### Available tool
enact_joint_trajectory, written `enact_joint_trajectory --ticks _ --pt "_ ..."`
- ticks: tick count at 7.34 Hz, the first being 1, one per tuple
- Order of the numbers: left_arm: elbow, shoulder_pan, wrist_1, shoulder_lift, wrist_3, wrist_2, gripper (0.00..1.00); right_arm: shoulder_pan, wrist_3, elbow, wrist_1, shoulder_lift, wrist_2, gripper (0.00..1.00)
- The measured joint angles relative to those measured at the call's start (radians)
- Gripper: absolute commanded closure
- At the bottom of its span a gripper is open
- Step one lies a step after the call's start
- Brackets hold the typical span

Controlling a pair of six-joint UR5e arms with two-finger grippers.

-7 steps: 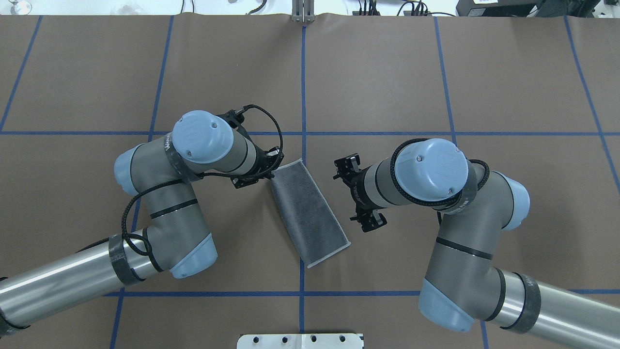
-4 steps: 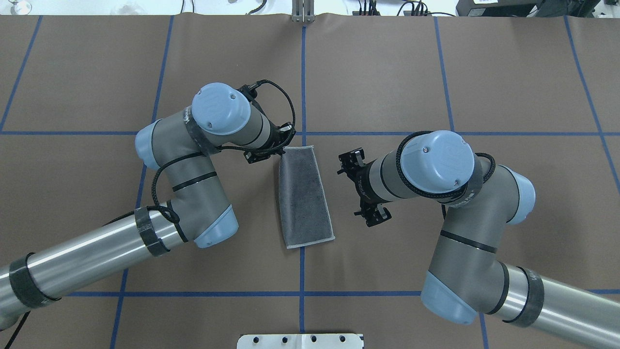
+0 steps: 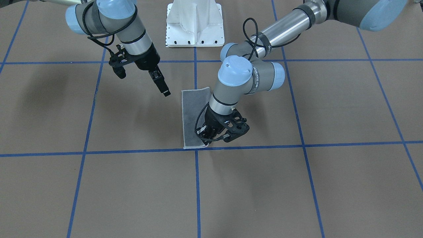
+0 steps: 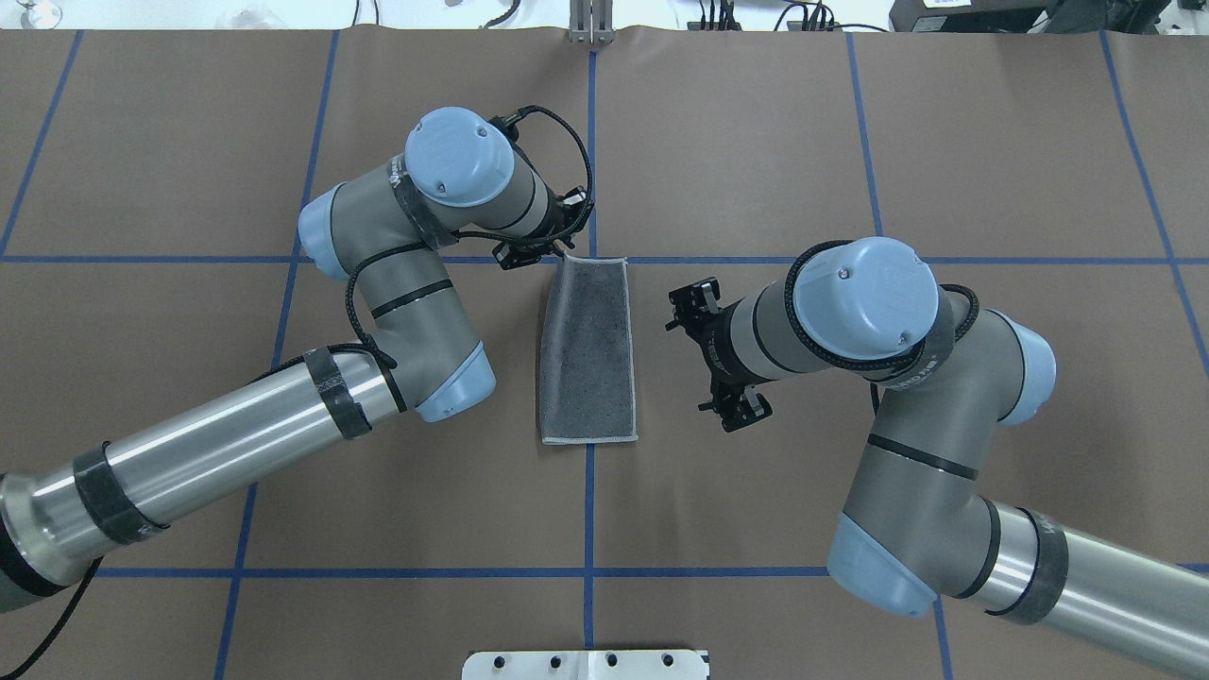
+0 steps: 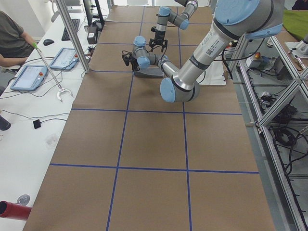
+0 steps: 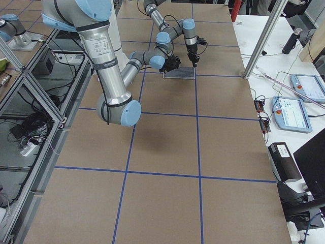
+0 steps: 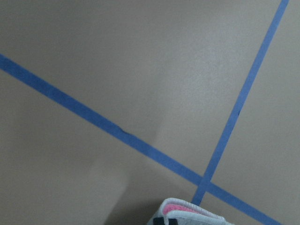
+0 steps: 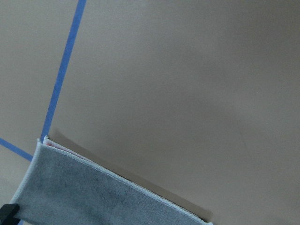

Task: Fold towel twice with both arms
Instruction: 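Push the folded towel's far end with the left gripper to straighten it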

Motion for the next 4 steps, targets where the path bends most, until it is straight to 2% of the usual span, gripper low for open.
enact_joint_trajectory --ticks 2,4 --pt "0.008 -0.021 -0.015 -0.007 0.023 -0.006 0.14 0.009 -0.001 0.001 0.0 0.002 0.003 0.0" --pt "-0.032 -0.03 0.004 0.003 0.007 -0.06 0.2 0.033 -0.003 0.001 0.002 0.009 0.013 0.0"
